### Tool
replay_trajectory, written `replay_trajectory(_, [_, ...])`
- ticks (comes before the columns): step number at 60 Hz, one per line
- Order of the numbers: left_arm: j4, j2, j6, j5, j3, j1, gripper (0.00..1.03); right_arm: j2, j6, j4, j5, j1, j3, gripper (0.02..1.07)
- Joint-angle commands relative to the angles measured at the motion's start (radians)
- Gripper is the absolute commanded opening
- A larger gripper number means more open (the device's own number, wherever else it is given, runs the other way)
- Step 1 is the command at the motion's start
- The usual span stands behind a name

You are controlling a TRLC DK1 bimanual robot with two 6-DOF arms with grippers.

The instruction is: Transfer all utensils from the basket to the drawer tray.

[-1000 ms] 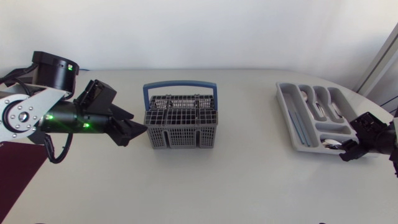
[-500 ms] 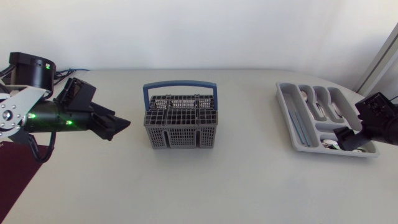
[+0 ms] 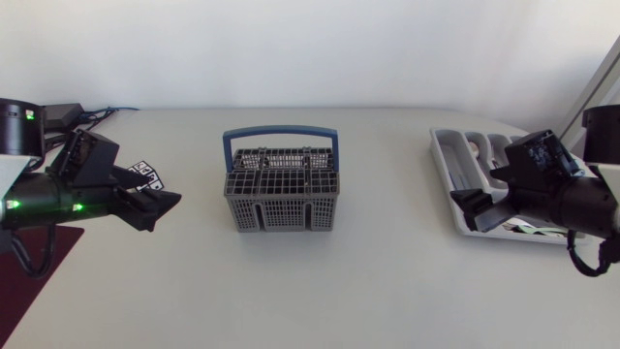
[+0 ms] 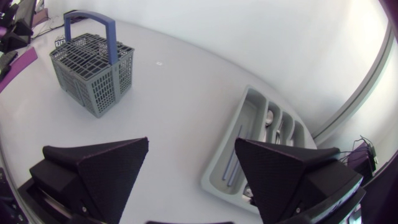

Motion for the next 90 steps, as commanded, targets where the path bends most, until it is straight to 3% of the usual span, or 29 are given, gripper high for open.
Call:
replay_trajectory(1, [0.022,-0.050,0.008,-0.013,-0.035,0.008,0.95,-0.007,0.072,-0.012,0.026,0.040,-0.030,1.02])
replay_trajectory(15, [0.031,-0.153,0.031,-0.053,-0.107,0.013,0.98,-0.059,0.114,-0.009,0.113,0.084,-0.026,1.02])
replay_trajectory(30, [0.047,-0.292,0.027,-0.053,-0.177,0.025,0.98,-0.136,0.097,-0.012,0.141,0.087,-0.048,1.02])
replay_trajectory(39, [0.047,-0.383,0.027,-0.053,-0.214,0.034,0.98,-0.206,0.063,0.025,0.230,0.110,-0.100,1.02])
replay_trajectory(52, [0.050,-0.507,-0.027,-0.051,-0.265,0.062,0.98,-0.387,0.102,0.092,0.233,0.112,-0.209,1.02])
replay_trajectory(59, [0.084,-0.567,-0.071,-0.082,-0.318,0.055,0.98,-0.452,0.102,0.097,0.254,0.106,-0.255,1.02])
replay_trajectory(90, [0.235,-0.836,-0.269,-0.219,-0.557,0.026,0.98,-0.721,0.264,0.183,0.182,0.030,-0.453,1.02])
